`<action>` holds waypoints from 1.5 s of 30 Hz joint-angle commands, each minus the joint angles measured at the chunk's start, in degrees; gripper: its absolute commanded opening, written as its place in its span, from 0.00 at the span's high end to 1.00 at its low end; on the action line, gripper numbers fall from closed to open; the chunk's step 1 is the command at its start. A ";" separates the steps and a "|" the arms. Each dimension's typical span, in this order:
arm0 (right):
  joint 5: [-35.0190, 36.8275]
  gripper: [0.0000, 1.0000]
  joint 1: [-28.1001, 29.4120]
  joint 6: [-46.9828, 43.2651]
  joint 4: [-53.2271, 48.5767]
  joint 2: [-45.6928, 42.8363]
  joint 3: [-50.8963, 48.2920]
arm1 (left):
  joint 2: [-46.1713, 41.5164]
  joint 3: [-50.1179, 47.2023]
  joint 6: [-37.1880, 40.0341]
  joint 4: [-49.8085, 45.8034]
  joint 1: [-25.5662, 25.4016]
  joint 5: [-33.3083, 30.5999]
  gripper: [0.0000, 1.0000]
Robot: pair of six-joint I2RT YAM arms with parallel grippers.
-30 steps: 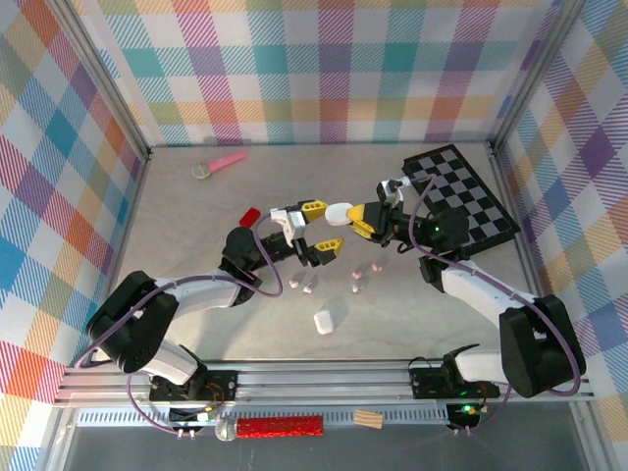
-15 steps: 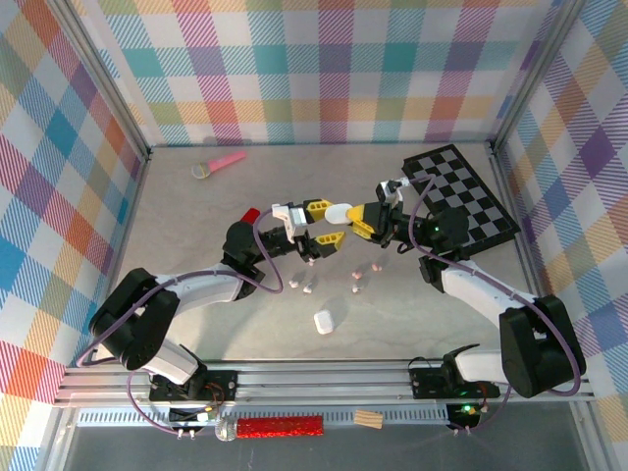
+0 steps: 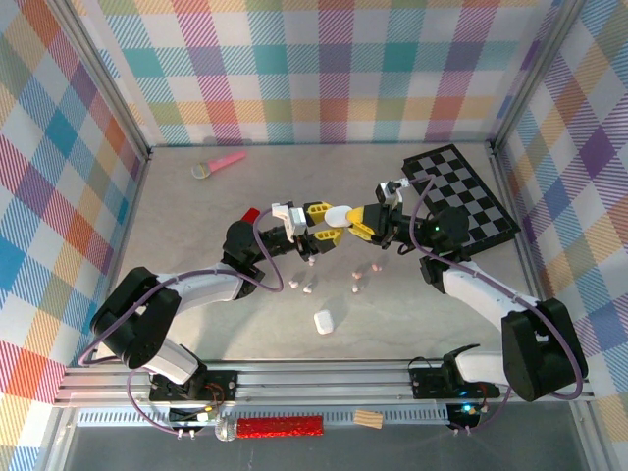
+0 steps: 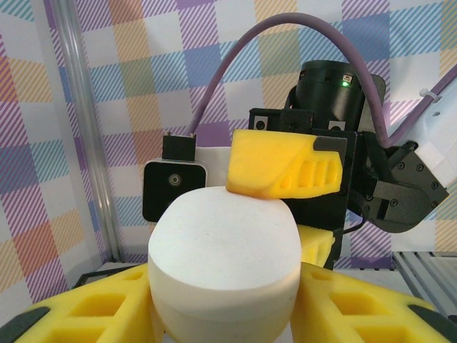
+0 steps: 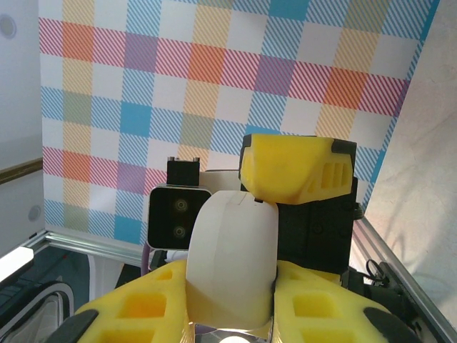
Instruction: Insert the wireless bluetooth earbuds into the charging case
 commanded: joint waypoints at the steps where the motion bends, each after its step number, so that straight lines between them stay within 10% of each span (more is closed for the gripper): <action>1: 0.21 0.85 -0.22 -2.34 -0.98 -1.09 -0.10 | 0.25 1.68 -0.76 2.76 0.13 2.52 0.56; 4: 0.25 0.84 -0.23 -3.25 -2.30 -1.36 -0.07 | 0.25 1.82 -0.79 2.68 0.12 2.65 0.57; 8: 0.74 0.57 -0.25 -10.73 -13.88 -4.56 1.25 | -0.16 1.19 -0.78 2.35 0.25 2.38 0.57; 14: 9.14 0.22 -0.12 -44.22 -61.52 -15.44 11.40 | -3.26 -1.67 -0.01 -2.99 1.26 3.30 0.57; 22: 28.68 0.10 3.35 -94.29 -98.85 -18.97 27.09 | -9.24 0.58 2.63 -25.37 2.36 10.38 0.57; 28: 30.02 0.05 8.50 -110.73 -97.53 -19.61 28.98 | -11.24 1.74 2.57 -31.05 2.36 11.66 0.57; 45: 37.24 0.03 13.06 -115.92 -91.42 -12.03 30.04 | -12.27 0.87 0.36 -27.66 2.19 12.76 0.56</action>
